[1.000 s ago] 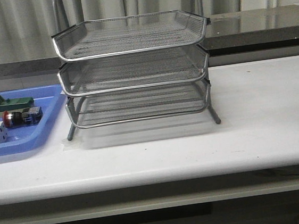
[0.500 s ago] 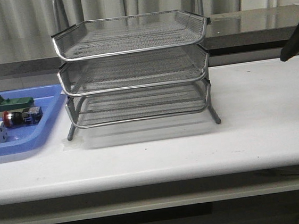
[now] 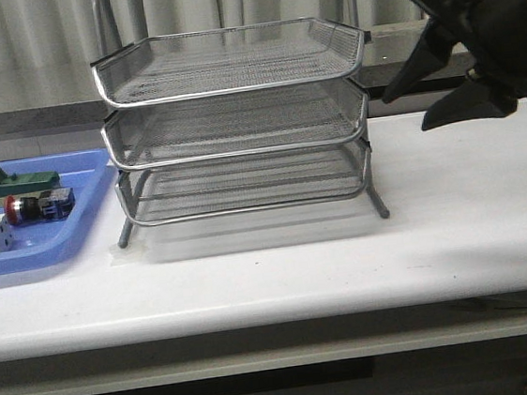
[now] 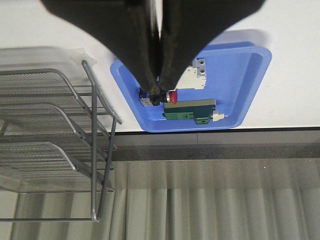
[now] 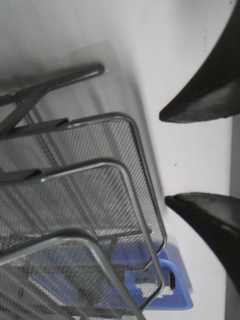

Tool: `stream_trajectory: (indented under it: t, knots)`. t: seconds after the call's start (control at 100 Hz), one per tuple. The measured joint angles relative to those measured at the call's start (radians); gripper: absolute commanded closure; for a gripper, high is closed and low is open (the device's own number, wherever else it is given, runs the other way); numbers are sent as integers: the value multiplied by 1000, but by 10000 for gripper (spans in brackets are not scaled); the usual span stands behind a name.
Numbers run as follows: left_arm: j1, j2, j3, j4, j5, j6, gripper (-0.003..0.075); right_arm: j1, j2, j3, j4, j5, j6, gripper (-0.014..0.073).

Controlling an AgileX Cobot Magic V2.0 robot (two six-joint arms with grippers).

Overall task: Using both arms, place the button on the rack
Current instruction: 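Reach the right gripper to the front edge of the middle wire tray, then grip the middle tray edge and pull it out toward the robot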

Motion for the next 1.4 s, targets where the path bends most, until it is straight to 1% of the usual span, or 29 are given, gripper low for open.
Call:
stream_trajectory:
  t: [0.21, 0.26, 0.33, 0.41, 0.48, 0.7, 1.12, 1.22, 1.29, 1.4]
  knots:
    - [0, 0, 0, 0, 0, 0, 741, 0, 148, -53, 308, 90, -266, 242]
    - [0, 0, 0, 0, 0, 0, 741, 0, 180, -57, 364, 119, -325, 242]
    - [0, 0, 0, 0, 0, 0, 741, 0, 218, -60, 403, 157, -399, 242]
    - [0, 0, 0, 0, 0, 0, 741, 1, 255, -66, 415, 190, -449, 242]
    - [0, 0, 0, 0, 0, 0, 741, 1, 273, -71, 422, 201, -462, 242]
    - [0, 0, 0, 0, 0, 0, 741, 1, 302, -110, 428, 221, -475, 242]
    - [0, 0, 0, 0, 0, 0, 741, 1, 325, -149, 430, 207, -486, 245]
    - [0, 0, 0, 0, 0, 0, 741, 1, 325, -149, 430, 194, -495, 280]
    - [0, 0, 0, 0, 0, 0, 741, 1, 325, -149, 430, 188, -497, 329]
    - [0, 0, 0, 0, 0, 0, 741, 1, 325, -149, 430, 182, -499, 428]
